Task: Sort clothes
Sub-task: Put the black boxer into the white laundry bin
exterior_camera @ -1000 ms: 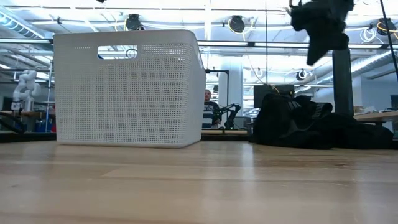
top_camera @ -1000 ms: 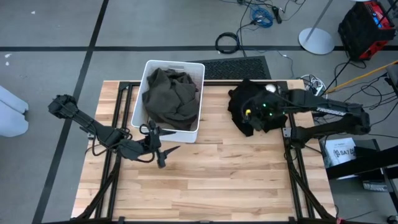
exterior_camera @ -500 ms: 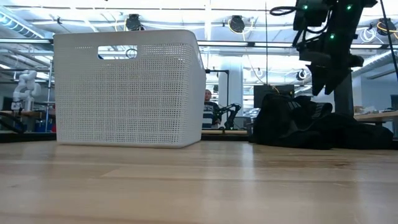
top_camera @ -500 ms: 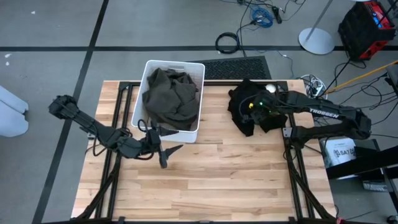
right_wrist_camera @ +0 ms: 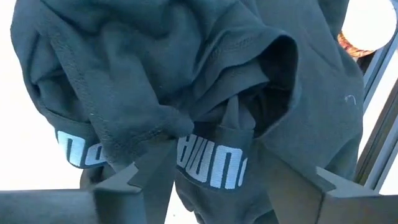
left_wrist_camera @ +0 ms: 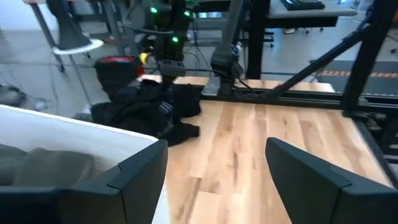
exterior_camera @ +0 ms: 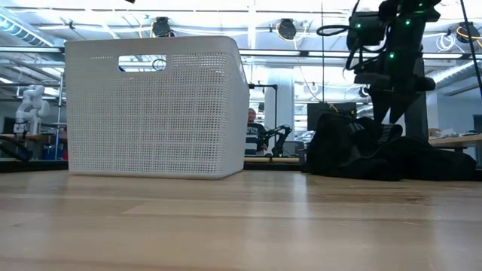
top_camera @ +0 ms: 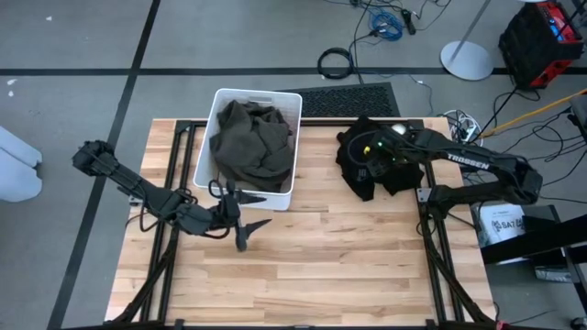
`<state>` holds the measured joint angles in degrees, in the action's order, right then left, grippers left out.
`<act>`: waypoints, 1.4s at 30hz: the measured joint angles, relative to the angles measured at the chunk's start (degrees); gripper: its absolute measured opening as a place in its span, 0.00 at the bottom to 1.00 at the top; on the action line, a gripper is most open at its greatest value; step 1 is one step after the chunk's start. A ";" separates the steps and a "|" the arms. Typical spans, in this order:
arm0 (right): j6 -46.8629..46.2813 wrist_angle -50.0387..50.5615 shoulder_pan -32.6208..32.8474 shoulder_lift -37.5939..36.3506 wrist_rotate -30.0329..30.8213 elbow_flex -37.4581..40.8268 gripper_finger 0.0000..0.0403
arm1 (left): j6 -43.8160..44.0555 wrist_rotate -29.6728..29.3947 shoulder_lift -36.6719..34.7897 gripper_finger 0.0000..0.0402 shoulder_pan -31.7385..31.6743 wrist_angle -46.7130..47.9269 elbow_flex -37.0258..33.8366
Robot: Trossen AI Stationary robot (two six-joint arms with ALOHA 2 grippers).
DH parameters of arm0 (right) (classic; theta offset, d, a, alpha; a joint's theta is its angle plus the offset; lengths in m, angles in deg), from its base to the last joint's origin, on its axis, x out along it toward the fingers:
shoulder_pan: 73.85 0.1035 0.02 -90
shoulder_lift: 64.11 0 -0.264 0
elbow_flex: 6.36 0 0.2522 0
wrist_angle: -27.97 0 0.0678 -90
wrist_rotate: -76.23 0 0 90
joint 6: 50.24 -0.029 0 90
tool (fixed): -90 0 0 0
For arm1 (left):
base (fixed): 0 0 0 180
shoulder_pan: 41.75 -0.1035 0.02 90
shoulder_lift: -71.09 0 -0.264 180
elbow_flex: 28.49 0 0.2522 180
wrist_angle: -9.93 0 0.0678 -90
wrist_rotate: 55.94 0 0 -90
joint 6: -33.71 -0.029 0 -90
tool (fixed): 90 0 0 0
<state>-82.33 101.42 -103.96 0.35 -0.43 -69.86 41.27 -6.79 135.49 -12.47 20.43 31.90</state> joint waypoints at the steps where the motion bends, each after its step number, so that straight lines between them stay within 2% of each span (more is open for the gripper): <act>1: 0.07 0.14 0.00 0.30 0.04 0.00 0.52 | 0.90 0.64 0.00 0.70 0.00 0.26 0.00; 9: -0.09 0.22 -0.31 3.10 0.15 0.02 0.47 | 2.50 2.95 0.00 0.70 0.13 1.03 0.00; 14: -1.82 4.66 -1.07 4.09 0.27 0.04 0.43 | 2.48 3.17 0.00 0.70 0.48 1.02 0.00; 17: -1.77 4.88 -1.12 4.09 0.58 0.04 0.31 | 2.44 3.22 0.00 0.70 0.46 1.09 0.00; 21: 1.57 1.42 -1.05 4.05 0.00 0.04 0.06 | 2.41 3.22 0.00 0.70 0.44 1.12 0.01; 22: 2.31 0.61 -1.05 4.05 -0.21 0.04 0.03 | 2.41 3.22 0.00 0.70 0.44 1.17 0.00; 27: 3.33 0.33 -0.93 3.19 -4.44 0.04 0.01 | 2.23 3.22 0.00 0.70 0.44 1.16 0.00; 32: 2.34 2.76 1.45 -1.85 -10.06 -1.50 0.00 | 2.24 3.22 0.00 0.70 0.44 0.78 0.00; 37: -1.77 3.04 7.09 -9.31 -13.30 -7.11 0.00 | 2.08 4.75 0.00 0.70 0.44 -0.45 0.00; 42: -5.55 -1.55 15.27 -15.91 -13.57 -14.16 0.00 | -2.53 10.19 0.65 0.70 0.44 -8.42 0.00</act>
<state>-87.88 99.87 -88.69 -15.55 -14.00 -84.02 38.74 3.40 136.15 -12.04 12.01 31.90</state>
